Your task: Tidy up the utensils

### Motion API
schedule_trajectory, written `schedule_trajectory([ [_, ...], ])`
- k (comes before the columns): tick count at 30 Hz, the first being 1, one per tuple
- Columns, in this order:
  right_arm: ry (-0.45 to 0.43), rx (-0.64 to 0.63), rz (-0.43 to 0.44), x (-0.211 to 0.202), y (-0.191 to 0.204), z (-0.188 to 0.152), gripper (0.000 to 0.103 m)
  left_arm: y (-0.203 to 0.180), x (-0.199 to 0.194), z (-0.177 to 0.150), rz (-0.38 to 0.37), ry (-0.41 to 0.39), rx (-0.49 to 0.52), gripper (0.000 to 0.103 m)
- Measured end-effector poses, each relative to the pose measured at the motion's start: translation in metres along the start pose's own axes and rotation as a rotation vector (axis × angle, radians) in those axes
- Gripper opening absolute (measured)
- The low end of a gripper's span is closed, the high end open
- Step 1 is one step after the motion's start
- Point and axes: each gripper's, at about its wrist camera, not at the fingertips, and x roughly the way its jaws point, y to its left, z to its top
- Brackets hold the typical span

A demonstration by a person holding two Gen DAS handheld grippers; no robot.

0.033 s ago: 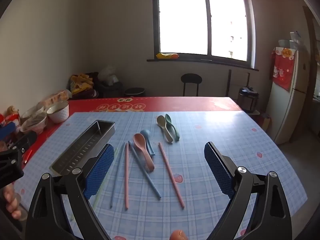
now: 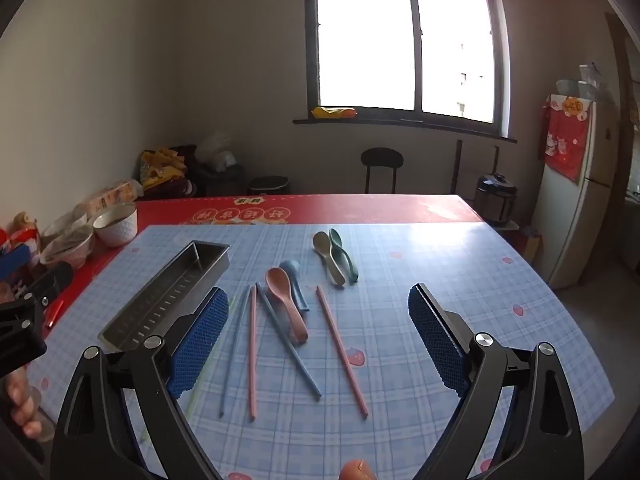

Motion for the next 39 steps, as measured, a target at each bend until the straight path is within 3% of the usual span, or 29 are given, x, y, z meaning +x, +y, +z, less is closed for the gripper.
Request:
schedule_trajectory([
  [39, 0.017, -0.004, -0.011, 0.017, -0.001, -0.005, 0.089, 0.000, 0.008, -0.003, -0.012, 0.012, 0.001, 0.098],
])
